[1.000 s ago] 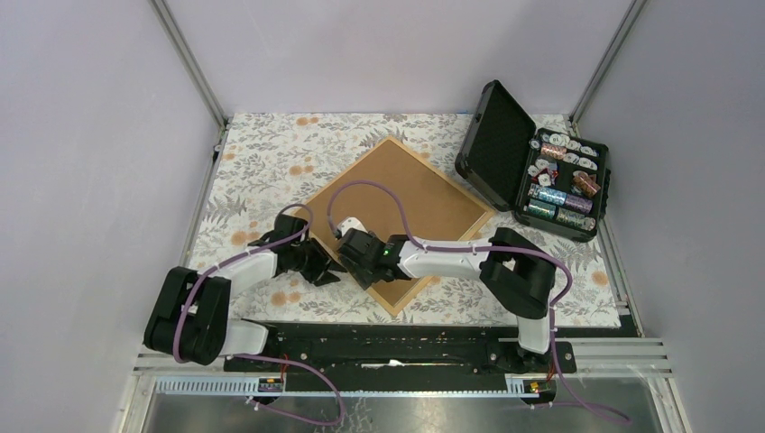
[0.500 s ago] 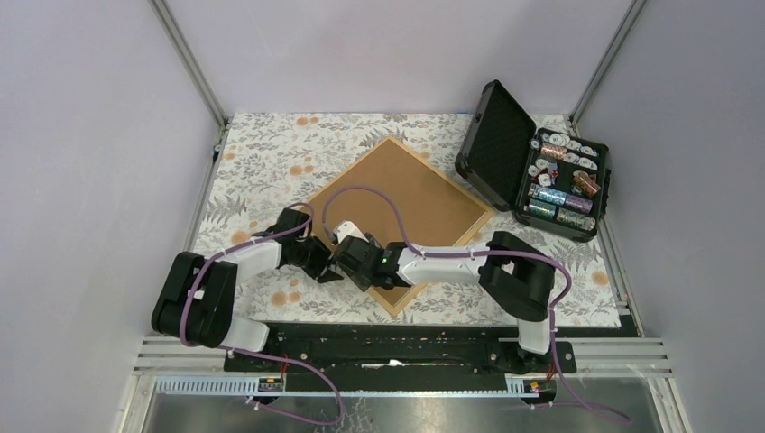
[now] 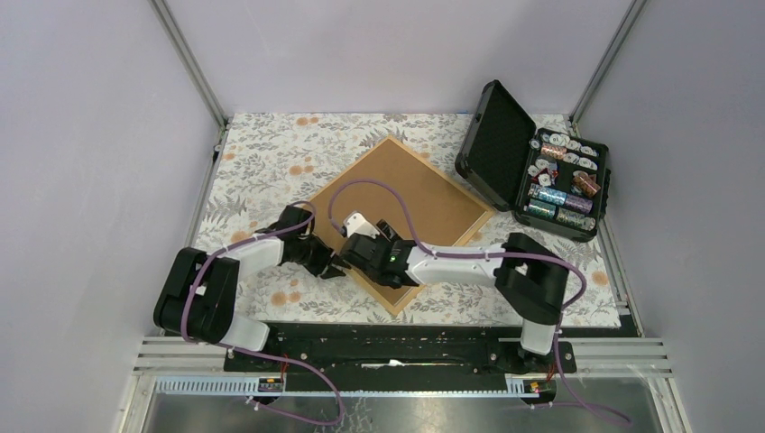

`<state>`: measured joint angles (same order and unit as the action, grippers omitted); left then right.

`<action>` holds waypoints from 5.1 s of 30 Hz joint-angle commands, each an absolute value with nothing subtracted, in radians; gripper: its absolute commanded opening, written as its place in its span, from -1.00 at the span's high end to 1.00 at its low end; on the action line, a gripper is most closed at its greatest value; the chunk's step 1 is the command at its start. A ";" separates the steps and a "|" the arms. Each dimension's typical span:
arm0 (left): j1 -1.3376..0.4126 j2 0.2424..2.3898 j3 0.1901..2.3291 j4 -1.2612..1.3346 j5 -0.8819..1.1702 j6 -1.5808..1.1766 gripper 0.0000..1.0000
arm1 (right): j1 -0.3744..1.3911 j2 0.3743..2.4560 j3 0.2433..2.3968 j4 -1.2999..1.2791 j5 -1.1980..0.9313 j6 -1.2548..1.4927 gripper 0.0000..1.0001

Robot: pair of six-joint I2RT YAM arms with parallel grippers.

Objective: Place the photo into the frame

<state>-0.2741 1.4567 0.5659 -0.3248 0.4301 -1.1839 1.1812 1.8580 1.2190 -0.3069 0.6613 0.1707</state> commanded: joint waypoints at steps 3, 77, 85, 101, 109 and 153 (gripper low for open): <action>-0.285 1.574 0.506 -0.463 0.123 -1.135 0.46 | 1.183 1.749 1.156 -0.200 0.283 0.039 -0.67; -0.296 1.628 0.534 -0.473 0.121 -1.113 1.00 | 1.271 1.831 1.157 -0.338 0.523 0.035 -0.63; -0.305 1.644 0.547 -0.488 0.112 -1.116 1.00 | 1.309 1.945 1.218 -0.436 0.835 0.038 -0.60; -0.325 1.661 0.566 -0.504 0.092 -1.126 1.00 | 1.310 1.832 1.254 -0.422 0.972 0.005 -0.66; -0.329 1.581 0.590 -0.502 0.127 -1.030 0.80 | 1.149 1.624 1.097 -0.290 0.384 0.272 -0.70; 0.137 2.018 1.475 -0.337 0.492 -0.582 -0.97 | 0.814 1.998 1.507 -0.273 -0.297 0.508 -0.45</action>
